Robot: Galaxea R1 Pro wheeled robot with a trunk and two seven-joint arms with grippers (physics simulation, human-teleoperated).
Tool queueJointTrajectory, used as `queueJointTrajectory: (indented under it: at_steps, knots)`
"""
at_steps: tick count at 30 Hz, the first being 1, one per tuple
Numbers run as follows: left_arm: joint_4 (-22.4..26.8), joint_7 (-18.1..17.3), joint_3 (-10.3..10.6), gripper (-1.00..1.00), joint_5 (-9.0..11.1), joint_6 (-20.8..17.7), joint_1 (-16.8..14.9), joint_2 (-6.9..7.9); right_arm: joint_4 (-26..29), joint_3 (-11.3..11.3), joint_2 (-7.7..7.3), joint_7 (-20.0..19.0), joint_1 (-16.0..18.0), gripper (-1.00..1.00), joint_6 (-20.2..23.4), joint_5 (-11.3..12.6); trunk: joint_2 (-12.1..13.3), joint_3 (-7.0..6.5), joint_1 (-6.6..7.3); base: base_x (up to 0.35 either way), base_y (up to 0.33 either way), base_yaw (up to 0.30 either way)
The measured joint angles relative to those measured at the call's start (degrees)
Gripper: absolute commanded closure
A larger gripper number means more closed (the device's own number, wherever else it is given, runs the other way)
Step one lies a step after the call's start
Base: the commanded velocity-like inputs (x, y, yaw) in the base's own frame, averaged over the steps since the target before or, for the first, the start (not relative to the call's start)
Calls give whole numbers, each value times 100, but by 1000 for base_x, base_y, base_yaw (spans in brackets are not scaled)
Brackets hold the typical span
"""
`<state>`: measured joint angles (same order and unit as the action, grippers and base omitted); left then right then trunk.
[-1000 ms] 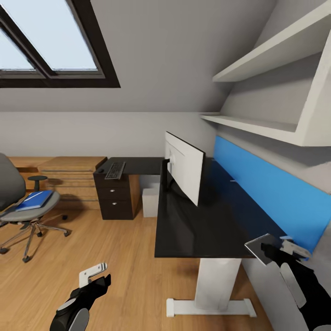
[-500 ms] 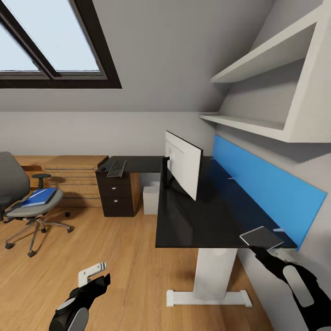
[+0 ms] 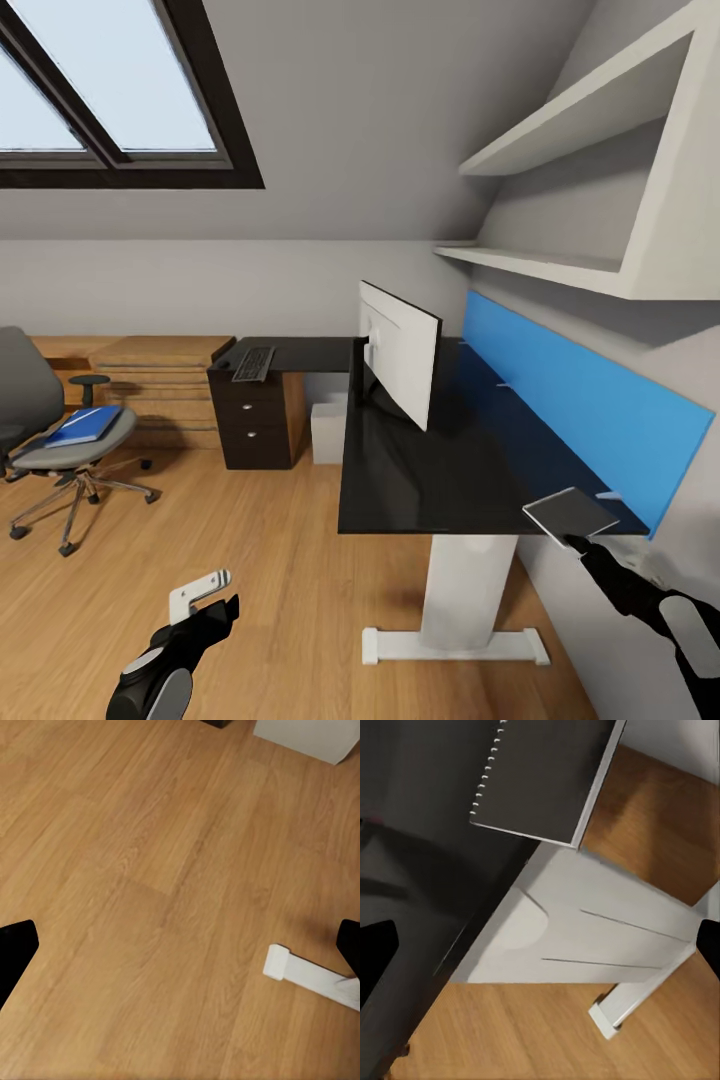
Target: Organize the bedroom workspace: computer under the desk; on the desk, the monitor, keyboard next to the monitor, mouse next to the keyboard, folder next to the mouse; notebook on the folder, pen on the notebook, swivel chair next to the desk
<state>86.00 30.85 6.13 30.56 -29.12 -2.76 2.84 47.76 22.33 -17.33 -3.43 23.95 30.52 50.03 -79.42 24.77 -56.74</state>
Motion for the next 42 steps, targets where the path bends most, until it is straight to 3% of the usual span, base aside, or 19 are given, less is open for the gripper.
queueJointTrajectory:
  at_steps: [1,5,17,19,24,42]
  knots:
    - [-1,1,2,-100,0,0,0,0,-14,158,1,-12,0,-100,2,2,-40,18,-22,0,0,0]
    - [-2,2,4,-100,0,0,0,0,-37,439,9,-30,0,-100,-4,4,-201,90,-110,0,0,0]
    - [-3,3,6,-100,0,0,0,0,-30,594,53,-138,-1,-100,-101,18,-682,305,-373,0,0,0]
    - [-3,3,6,-100,0,0,0,0,-26,666,52,-210,-1,-100,-88,90,-762,341,-417,0,0,0]
    - [-3,3,9,-100,0,0,0,0,-35,877,36,-398,-1,-100,48,535,-963,431,-527,0,0,0]
    - [-3,3,14,-100,0,8,0,0,-38,912,18,-425,-1,-100,168,641,-1685,754,-923,0,0,0]
